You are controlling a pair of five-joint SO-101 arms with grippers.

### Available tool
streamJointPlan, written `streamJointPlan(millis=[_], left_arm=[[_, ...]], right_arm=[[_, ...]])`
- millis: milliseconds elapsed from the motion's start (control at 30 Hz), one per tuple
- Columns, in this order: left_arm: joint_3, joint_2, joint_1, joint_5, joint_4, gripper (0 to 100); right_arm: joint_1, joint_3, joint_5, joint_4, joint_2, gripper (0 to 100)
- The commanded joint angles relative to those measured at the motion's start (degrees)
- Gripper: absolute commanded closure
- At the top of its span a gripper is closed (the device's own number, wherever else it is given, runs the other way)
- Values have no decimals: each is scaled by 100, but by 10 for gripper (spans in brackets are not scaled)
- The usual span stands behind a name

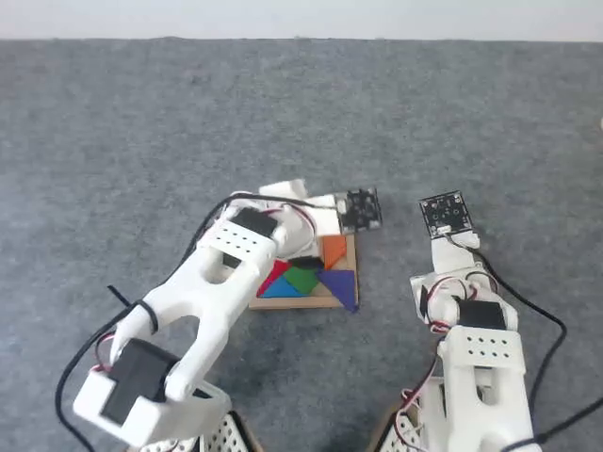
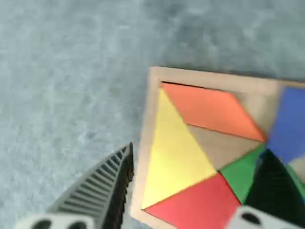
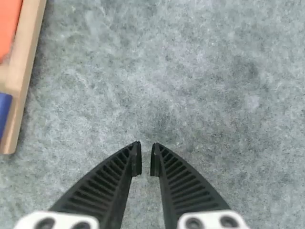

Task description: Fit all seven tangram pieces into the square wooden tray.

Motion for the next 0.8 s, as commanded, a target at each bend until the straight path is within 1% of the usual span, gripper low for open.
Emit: streamJointPlan(millis=[0, 100, 200, 233, 367, 433, 567, 667, 767], left_arm=[[-224, -316, -220, 651, -325, 622], [-259, -352, -281, 1081, -193, 622], [-259, -369, 53, 809, 721, 622], [-259, -369, 141, 703, 897, 622], [-251, -325, 220, 492, 993, 622], [-251, -325, 229, 378, 1169, 622], [-259, -316, 229, 378, 1143, 622], [-180, -220, 211, 387, 853, 641], [-251, 185, 202, 448, 545, 649]], right_arm=[[22, -343, 26, 48, -189, 945], [22, -343, 26, 48, -189, 945], [22, -343, 26, 48, -189, 945], [22, -343, 26, 48, -189, 945], [22, -343, 26, 57, -189, 945], [22, -343, 26, 57, -189, 945], [22, -343, 26, 57, -189, 945], [22, -343, 26, 57, -189, 945], [22, -343, 26, 57, -189, 945]])
